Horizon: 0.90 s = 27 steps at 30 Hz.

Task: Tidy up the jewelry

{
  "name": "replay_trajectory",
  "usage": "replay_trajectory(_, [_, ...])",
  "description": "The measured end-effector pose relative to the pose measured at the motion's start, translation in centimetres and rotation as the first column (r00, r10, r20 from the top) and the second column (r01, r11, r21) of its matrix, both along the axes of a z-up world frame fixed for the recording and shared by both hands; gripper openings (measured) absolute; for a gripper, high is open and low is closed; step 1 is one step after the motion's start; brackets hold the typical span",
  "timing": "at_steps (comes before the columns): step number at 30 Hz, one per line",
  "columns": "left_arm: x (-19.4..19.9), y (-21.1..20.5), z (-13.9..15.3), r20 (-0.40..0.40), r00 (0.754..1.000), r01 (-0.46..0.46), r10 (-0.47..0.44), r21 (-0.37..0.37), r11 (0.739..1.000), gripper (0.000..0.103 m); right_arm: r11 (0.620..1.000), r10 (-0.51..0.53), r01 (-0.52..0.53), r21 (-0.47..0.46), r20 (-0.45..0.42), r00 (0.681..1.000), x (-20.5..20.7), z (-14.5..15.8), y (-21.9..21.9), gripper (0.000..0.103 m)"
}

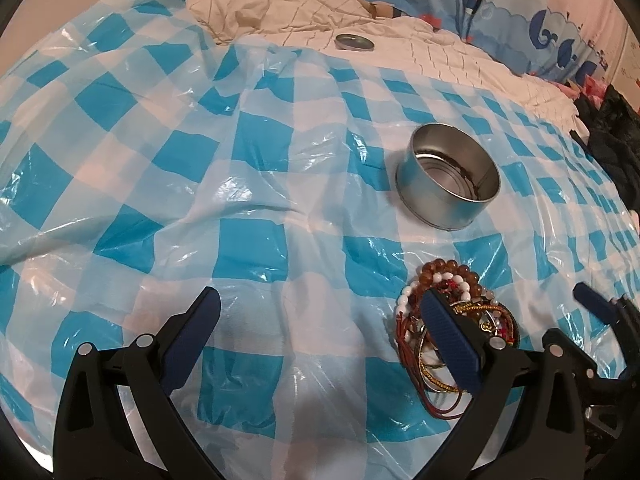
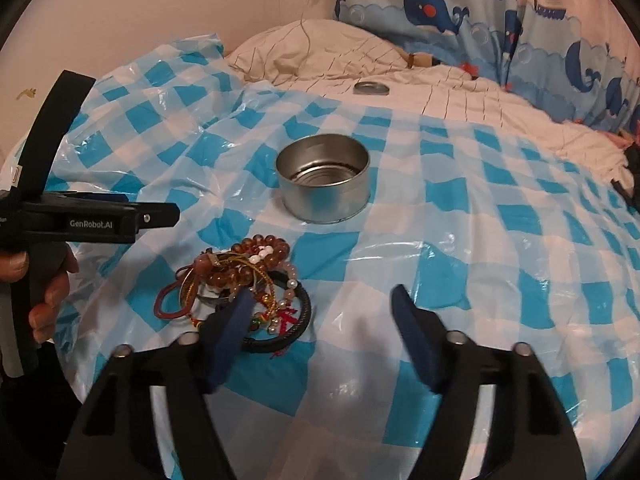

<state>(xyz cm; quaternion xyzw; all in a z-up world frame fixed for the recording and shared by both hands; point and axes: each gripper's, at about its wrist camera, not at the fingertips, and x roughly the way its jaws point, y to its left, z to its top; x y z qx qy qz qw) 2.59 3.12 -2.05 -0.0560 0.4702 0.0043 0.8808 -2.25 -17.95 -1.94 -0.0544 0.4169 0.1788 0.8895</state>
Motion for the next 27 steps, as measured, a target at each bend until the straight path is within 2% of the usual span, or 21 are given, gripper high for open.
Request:
replay_trajectory(8, [0.1, 0.3, 0.1, -0.001, 1.0, -0.007, 0.007, -0.014, 1.0, 0.096, 0.997, 0.077, -0.078, -0.025, -0.011, 0.997, 0.6, -0.8, 2.0, 0.061])
replay_trajectory(10, [0.1, 0.4, 0.1, -0.001, 1.0, -0.011, 0.011, -0.018, 1.0, 0.096, 0.995, 0.095, -0.096, -0.035, -0.016, 0.995, 1.0, -1.1, 2.5, 0.054])
replay_trajectory(12, [0.2, 0.4, 0.1, -0.002, 1.0, -0.013, 0.013, -0.021, 1.0, 0.096, 0.993, 0.112, -0.114, -0.043, -0.034, 0.993, 1.5, -1.5, 2.9, 0.043])
replay_trajectory(16, [0.3, 0.5, 0.1, -0.003, 1.0, -0.017, 0.017, -0.025, 1.0, 0.096, 0.988, 0.15, -0.152, -0.031, -0.064, 0.987, 2.0, -2.3, 3.4, 0.032])
replay_trajectory(18, [0.3, 0.4, 0.1, -0.004, 1.0, -0.016, 0.016, -0.026, 1.0, 0.096, 0.985, 0.17, -0.171, -0.009, -0.077, 0.983, 2.1, -2.4, 3.5, 0.014])
replay_trajectory(20, [0.3, 0.5, 0.1, -0.004, 1.0, -0.015, 0.015, -0.024, 1.0, 0.096, 0.986, 0.166, -0.166, 0.0, -0.082, 0.983, 2.0, -2.3, 3.3, 0.005])
replay_trajectory(27, [0.2, -0.1, 0.0, -0.008, 1.0, 0.003, -0.003, -0.009, 1.0, 0.096, 0.978, 0.141, -0.127, 0.164, -0.082, 0.987, 2.4, -0.8, 1.3, 0.003])
